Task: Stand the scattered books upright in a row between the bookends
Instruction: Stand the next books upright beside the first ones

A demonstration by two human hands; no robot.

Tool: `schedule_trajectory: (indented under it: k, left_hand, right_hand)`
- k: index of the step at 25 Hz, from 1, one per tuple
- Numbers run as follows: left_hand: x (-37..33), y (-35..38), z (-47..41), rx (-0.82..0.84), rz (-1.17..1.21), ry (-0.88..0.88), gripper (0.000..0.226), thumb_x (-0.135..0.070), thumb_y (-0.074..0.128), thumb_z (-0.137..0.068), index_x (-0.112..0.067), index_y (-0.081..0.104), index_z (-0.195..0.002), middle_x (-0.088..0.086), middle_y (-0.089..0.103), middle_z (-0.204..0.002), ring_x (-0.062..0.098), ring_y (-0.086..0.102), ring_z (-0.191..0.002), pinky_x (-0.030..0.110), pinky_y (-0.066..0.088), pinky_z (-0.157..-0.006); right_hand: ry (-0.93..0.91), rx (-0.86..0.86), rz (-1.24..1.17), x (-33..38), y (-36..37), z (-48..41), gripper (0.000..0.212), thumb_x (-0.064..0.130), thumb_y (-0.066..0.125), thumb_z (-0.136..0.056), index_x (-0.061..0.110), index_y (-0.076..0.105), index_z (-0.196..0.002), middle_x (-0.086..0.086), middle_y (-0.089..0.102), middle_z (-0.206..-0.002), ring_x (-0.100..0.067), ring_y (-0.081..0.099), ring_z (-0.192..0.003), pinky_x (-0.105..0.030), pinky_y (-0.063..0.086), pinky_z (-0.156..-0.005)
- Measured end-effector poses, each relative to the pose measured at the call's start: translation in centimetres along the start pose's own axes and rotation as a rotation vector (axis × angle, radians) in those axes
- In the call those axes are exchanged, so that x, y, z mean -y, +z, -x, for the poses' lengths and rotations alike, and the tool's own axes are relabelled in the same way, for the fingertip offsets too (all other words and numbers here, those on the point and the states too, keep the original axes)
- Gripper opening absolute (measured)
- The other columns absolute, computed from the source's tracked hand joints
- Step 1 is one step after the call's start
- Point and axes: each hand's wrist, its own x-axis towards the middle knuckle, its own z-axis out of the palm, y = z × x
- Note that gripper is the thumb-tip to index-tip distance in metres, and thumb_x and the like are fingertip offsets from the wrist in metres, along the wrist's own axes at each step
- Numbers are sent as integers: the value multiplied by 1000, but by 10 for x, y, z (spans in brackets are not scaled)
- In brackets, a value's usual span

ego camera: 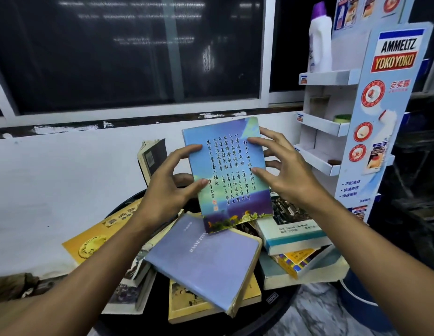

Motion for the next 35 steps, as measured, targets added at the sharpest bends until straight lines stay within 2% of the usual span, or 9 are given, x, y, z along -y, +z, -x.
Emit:
schedule_trajectory:
  k: [3, 7, 9, 12, 18, 22, 27, 33, 35]
  left_hand:
    - [1, 9, 2, 6, -49, 60, 59, -7, 74, -88, -36, 54, -135, 9, 62, -126, 16, 74, -92, 29, 60, -69]
    - [-1, 16, 0, 38, -72, 104, 62, -15, 76, -88, -41, 50, -138, 3, 56, -139, 25, 65, -119, 47, 59, -89]
    - [-6, 24, 3, 20, -31, 100, 66, -14, 79, -84, -42, 46, -134, -1, 54, -139, 24, 69, -113, 49, 61, -85]
    - [-15, 38, 9, -9, 94, 84, 72, -11, 81, -80, -33, 36, -131, -4, 59, -135, 23, 72, -105, 51, 62, -79]
    - [-27, 66, 15, 159, 50, 138, 74, -9, 79, -85, -26, 46, -149, -11, 51, -145, 9, 56, -129, 34, 61, -86]
    - [-23, 89, 13, 192, -2, 134, 80, -23, 82, -82, -35, 43, -151, -19, 41, -151, 4, 44, -139, 32, 60, -89]
    - [-17, 110, 15, 179, -19, 97, 84, -35, 82, -80, -42, 39, -151, -24, 31, -155, -2, 34, -143, 32, 57, -96]
    - [-13, 102, 8, 166, -84, 101, 82, -40, 79, -82, -42, 37, -152, -23, 33, -155, -1, 36, -142, 36, 52, -105]
    - [-13, 84, 0, 131, -183, 126, 78, -42, 74, -86, -39, 36, -153, -19, 37, -155, -3, 39, -139, 29, 49, -107]
  right_hand:
    - [1, -16, 27, -6, -1, 2, 57, 6, 74, -89, 29, 56, -138, 8, 37, -151, -11, 52, -128, -27, 53, -99]
    - [69, 5, 97, -5, 0, 5, 55, 13, 74, -90, 33, 54, -138, 6, 31, -151, -12, 50, -127, -33, 46, -110]
    - [67, -27, 160, 6, 2, 8, 51, 22, 73, -92, 32, 54, -138, 6, 27, -153, -11, 46, -131, -33, 42, -113]
    - [8, -72, 65, 35, 3, 15, 51, 28, 70, -93, 30, 53, -140, 8, 40, -141, -7, 52, -121, -35, 52, -100]
    - [86, 10, -24, 75, -18, 28, 74, 42, 72, -89, 41, 30, -151, 16, 48, -143, 2, 51, -127, -19, 50, -93]
    - [90, -125, 140, 82, -33, 33, 65, 33, 73, -91, 34, 39, -146, 17, 59, -128, 8, 54, -115, -13, 45, -93]
    - [164, -248, 231, 86, -42, 36, 52, 27, 73, -90, 30, 47, -135, 9, 67, -110, -14, 65, -101, -30, 55, -83]
    - [125, -292, 258, 90, -34, 27, 45, 20, 73, -89, 24, 53, -130, 1, 71, -107, -13, 67, -94, -33, 56, -80]
    - [118, -300, 254, 92, -27, 18, 45, 20, 74, -88, 25, 54, -129, 2, 71, -103, -12, 66, -90, -31, 55, -77]
